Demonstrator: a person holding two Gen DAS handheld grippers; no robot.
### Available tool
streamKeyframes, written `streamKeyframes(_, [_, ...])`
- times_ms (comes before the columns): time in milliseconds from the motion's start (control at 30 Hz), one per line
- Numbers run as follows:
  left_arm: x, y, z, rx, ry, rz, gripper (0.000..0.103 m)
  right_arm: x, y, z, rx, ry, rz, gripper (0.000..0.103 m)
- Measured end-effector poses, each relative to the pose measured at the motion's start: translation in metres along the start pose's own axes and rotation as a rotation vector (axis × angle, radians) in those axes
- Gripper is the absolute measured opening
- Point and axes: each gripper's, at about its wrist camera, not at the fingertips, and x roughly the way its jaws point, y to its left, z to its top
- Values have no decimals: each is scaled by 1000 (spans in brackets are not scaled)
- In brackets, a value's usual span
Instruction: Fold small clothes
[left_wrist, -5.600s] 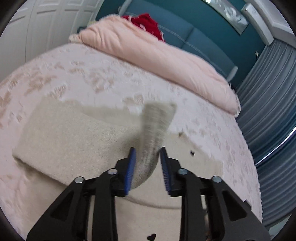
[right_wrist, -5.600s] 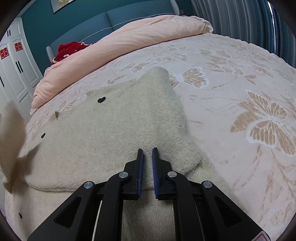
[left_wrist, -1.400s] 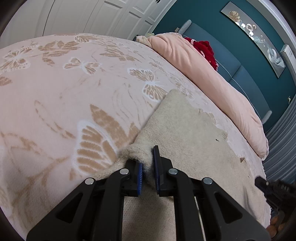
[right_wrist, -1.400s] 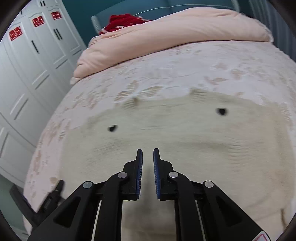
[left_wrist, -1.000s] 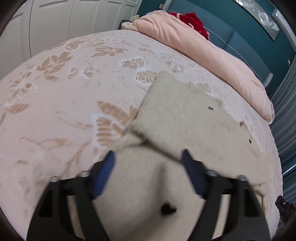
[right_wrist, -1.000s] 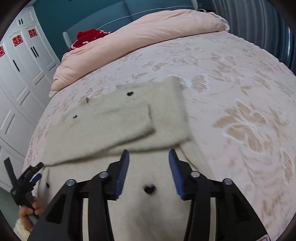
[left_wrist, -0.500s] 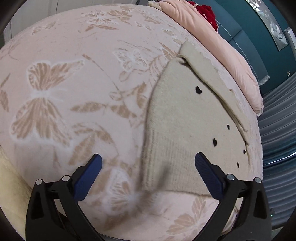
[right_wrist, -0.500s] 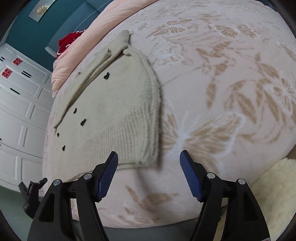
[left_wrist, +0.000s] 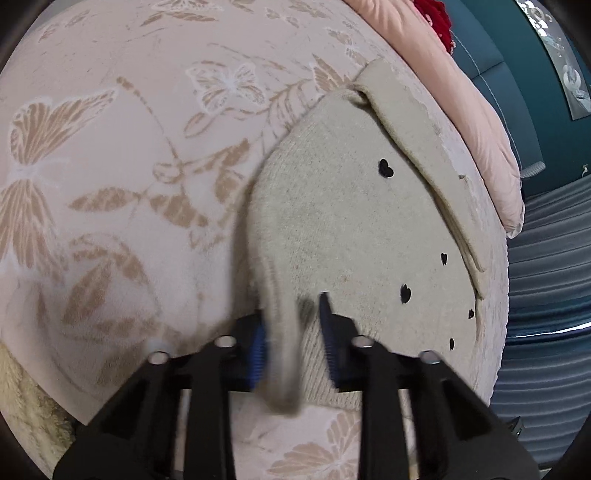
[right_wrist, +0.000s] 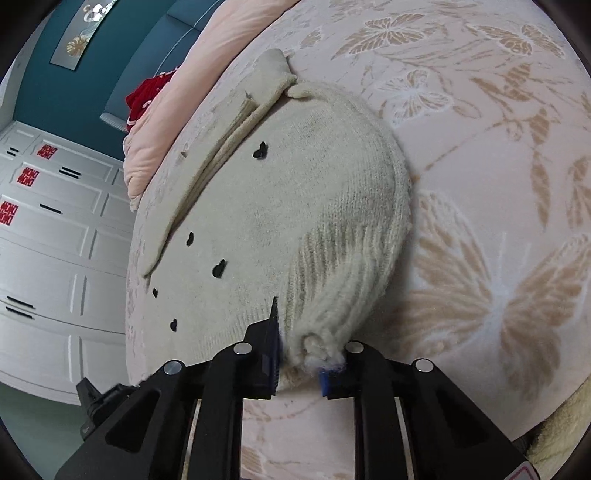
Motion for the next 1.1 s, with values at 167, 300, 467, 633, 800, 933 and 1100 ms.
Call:
streamKeyframes(167, [-35, 0, -6, 29, -10, -58, 8, -38, 26, 2, -124, -31, -7, 10])
streamKeyframes(300, [-71, -5, -16, 102, -10, -88, 7, -71, 45, -3, -292, 5, -42, 7])
streamKeyframes(467, [-117, 8, -44, 191, 6, -72, 0, -107, 34, -17, -452, 118, -133, 4])
streamKeyframes(633, [-140, 51, -86, 206, 51, -26, 0, -128, 4, -53, -528, 216, -179, 0])
streamKeyframes(800, [-115, 78, -99, 57, 95, -111, 16, -115, -22, -72, -472, 221, -201, 15])
streamKeyframes(933, [-91, 56, -86, 15, 19, -141, 68, -104, -23, -62, -363, 104, -161, 65])
streamKeyframes(1100, [-41, 19, -67, 57, 26, -102, 87, -65, -31, -37, -190, 60, -123, 69])
